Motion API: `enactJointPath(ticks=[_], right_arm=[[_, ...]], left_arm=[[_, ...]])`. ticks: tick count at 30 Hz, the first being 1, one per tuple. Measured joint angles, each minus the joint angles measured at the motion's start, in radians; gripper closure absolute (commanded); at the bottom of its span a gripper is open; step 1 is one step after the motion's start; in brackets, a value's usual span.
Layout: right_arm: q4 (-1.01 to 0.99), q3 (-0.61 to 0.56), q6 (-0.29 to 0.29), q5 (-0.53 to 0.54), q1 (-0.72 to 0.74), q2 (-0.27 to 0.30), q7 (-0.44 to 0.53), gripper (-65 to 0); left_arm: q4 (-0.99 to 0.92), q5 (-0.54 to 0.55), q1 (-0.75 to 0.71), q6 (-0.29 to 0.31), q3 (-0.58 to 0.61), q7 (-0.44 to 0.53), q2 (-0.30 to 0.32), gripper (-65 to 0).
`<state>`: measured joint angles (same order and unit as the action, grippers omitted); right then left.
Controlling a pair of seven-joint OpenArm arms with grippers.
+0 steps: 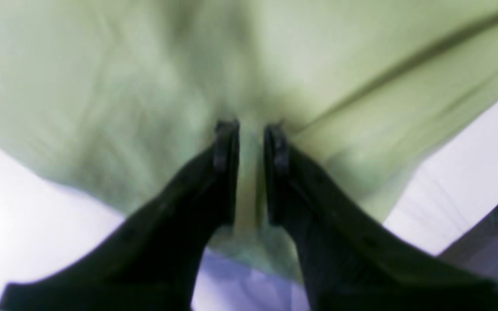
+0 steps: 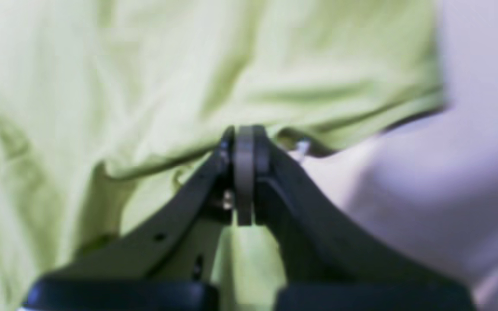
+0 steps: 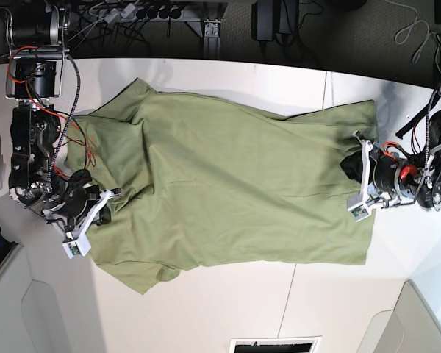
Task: Layout the t-shirt on the table in an organized manner, then fold the t-shirt properly
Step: 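Regrasp the shirt edge with the right gripper and drag it outward, then reach the left gripper across the shirt and pull the fabric toward the right gripper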
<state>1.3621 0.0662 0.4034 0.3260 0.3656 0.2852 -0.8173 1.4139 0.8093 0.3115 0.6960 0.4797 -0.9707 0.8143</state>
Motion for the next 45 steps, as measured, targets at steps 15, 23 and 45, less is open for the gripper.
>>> enactJointPath(ticks=[15, 23, 45], right_arm=[[0.594, 0.097, 0.080, 0.167, -0.658, 0.025, -0.114, 0.0], [0.617, 0.097, 0.079, 0.049, -0.723, 0.025, -0.035, 0.0], [0.418, 0.097, 0.075, 0.022, -0.600, 0.017, 0.018, 0.0]], left_arm=[[0.175, 0.014, 0.039, 0.000, 0.008, 0.037, -0.301, -13.7], [0.010, -0.156, 0.043, -0.003, 0.043, 0.105, -0.584, -13.7], [-0.115, -0.385, -0.043, -0.004, 0.171, 0.272, -0.817, -9.7]])
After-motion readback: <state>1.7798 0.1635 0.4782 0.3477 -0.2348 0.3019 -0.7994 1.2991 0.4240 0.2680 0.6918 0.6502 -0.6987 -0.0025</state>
